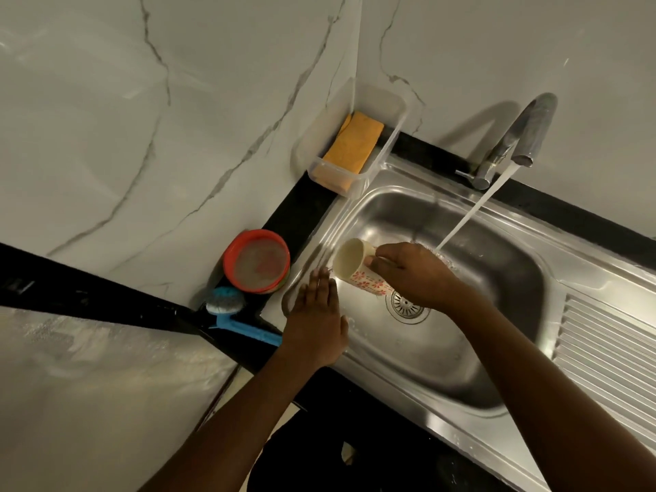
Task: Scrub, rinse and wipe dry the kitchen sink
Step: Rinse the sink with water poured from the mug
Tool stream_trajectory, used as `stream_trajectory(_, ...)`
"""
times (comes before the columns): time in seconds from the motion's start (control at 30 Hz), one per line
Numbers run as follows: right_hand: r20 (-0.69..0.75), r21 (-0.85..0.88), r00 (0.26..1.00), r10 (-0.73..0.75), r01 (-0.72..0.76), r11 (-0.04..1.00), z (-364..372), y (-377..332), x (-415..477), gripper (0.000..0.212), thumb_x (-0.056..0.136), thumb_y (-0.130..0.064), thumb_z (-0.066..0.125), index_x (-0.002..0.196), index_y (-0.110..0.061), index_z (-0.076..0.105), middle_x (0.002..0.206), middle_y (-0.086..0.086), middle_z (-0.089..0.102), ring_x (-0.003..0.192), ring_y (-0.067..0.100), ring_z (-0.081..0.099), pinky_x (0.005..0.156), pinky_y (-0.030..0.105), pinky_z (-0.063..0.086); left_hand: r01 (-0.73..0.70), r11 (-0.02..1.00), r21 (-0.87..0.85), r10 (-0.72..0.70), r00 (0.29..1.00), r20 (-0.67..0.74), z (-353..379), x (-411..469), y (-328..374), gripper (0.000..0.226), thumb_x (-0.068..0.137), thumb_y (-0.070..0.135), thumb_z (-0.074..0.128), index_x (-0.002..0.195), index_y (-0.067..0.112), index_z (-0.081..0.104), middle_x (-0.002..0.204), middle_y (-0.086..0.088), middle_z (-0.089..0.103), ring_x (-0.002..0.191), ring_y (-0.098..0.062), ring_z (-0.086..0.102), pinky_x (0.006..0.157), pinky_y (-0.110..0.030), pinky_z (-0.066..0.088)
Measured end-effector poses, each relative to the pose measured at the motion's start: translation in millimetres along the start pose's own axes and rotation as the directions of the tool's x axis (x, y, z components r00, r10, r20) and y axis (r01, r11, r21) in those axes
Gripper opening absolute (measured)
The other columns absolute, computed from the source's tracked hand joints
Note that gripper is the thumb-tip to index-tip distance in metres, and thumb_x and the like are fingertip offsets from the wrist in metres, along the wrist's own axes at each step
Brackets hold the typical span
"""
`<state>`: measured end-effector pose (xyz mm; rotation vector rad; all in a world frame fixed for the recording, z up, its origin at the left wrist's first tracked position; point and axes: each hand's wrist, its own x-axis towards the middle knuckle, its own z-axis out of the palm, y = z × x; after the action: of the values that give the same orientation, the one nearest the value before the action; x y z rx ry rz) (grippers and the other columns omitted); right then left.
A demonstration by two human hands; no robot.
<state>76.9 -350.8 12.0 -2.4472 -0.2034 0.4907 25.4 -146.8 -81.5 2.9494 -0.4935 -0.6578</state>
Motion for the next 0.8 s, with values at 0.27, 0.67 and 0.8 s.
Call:
stream_trajectory(0.27,0.033,0.108,0.994,0.105,-0.108,0.988,-1,17,-45,0.04,0.108,-0.041,0.05,0.07,-0.033,0.059,0.069,-0.013,0.063,0.066,0.007,0.064,0.061,0.028,0.043,0.004,0.996,-0.094,-0.002,1.0,0.024,-3,-48,7,0.074,0.11,0.046,0.026,0.166,0.009,-0.003,0.173,-0.014,-0.02,0.16,-0.03,-0.018,0.132,-0.045,-0.001)
stream_trajectory(0.67,0.125,-0.185,0.984,-0.125,0.147,0.972,33,-33,-34,0.036,0.107,-0.045,0.044,0.119,-0.025,0.071,0.106,0.0,0.075,0.085,0.019,0.066,0.067,0.029,0.049,0.161,0.986,-0.043,-0.161,0.987,0.016,7,-54,2,0.083,0.105,0.052,0.025,0.164,0.001,-0.003,0.171,-0.028,-0.005,0.16,-0.042,-0.007,0.13,-0.049,0.005)
stream_trajectory(0.8,0.195,-0.024,0.979,-0.065,0.071,0.997,21,-4,-54,0.023,0.106,-0.044,0.051,0.095,-0.036,0.069,0.088,-0.01,0.07,0.079,0.009,0.065,0.066,0.027,0.047,0.104,0.995,0.006,-0.104,0.994,0.023,17,-66,19,0.091,0.094,0.055,0.002,0.164,-0.002,0.007,0.172,-0.026,0.002,0.161,-0.038,0.001,0.129,-0.047,0.003)
